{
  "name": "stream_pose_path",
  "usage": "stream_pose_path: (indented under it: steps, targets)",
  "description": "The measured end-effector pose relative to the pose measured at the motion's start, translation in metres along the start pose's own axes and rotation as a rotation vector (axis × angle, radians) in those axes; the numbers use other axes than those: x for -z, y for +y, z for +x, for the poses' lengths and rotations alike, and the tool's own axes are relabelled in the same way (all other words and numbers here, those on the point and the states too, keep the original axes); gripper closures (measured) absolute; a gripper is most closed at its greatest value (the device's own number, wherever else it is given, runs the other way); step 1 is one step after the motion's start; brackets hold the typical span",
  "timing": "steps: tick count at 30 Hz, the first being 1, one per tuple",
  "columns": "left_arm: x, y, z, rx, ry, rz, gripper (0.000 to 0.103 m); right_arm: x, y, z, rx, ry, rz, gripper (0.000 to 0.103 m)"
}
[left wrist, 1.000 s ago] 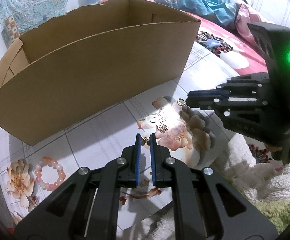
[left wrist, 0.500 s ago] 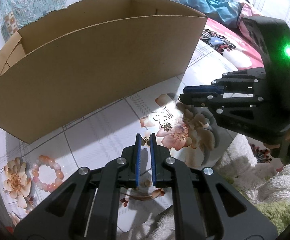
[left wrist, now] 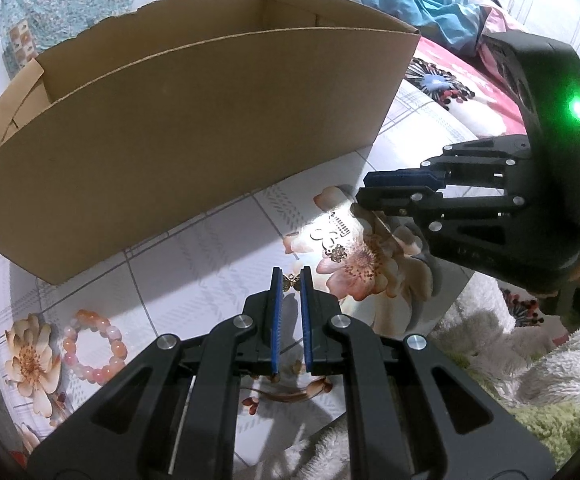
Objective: Organize jewelry
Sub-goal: 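Close the right tool on a gold hoop earring while the left tool holds its gold earring, then carry both earrings into the box and open both tools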
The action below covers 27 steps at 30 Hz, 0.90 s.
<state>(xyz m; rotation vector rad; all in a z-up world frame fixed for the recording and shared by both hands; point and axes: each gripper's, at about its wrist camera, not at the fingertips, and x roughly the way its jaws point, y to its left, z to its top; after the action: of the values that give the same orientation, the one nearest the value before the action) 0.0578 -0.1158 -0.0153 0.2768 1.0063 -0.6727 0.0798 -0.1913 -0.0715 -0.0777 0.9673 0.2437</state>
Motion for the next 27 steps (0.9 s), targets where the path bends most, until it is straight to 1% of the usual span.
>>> stream_pose_path:
  steps: [5, 6, 12, 17, 19, 20, 21, 22, 27]
  targets:
    - [0.001, -0.001, -0.005, -0.003, -0.011, 0.005, 0.095, 0.003, -0.003, -0.001, -0.015, -0.011, 0.029, 0.093]
    - [0.001, -0.002, -0.007, -0.005, -0.014, 0.005, 0.095, 0.004, -0.004, -0.002, -0.017, -0.016, 0.035, 0.100]
    - [0.002, -0.006, -0.016, -0.007, -0.040, 0.019, 0.095, 0.009, -0.008, -0.015, -0.018, -0.035, 0.054, 0.100]
    - [0.004, -0.009, -0.019, -0.006, -0.042, 0.028, 0.095, 0.010, -0.008, -0.021, -0.036, -0.038, 0.059, 0.099]
    - [0.004, -0.009, -0.020, -0.005, -0.043, 0.029, 0.095, 0.010, -0.007, -0.021, -0.035, -0.036, 0.048, 0.098]
    - [0.004, -0.008, -0.021, -0.004, -0.043, 0.030, 0.095, 0.010, -0.006, -0.020, -0.029, -0.034, 0.037, 0.095]
    - [0.004, -0.008, -0.021, -0.004, -0.044, 0.030, 0.095, 0.009, -0.005, -0.019, -0.024, -0.031, 0.029, 0.090]
    - [0.003, -0.007, -0.021, -0.004, -0.044, 0.029, 0.095, 0.008, -0.005, -0.017, -0.020, -0.030, 0.023, 0.088]
    - [0.004, -0.006, -0.020, -0.003, -0.044, 0.021, 0.095, 0.007, -0.001, -0.005, -0.015, 0.009, -0.012, 0.088]
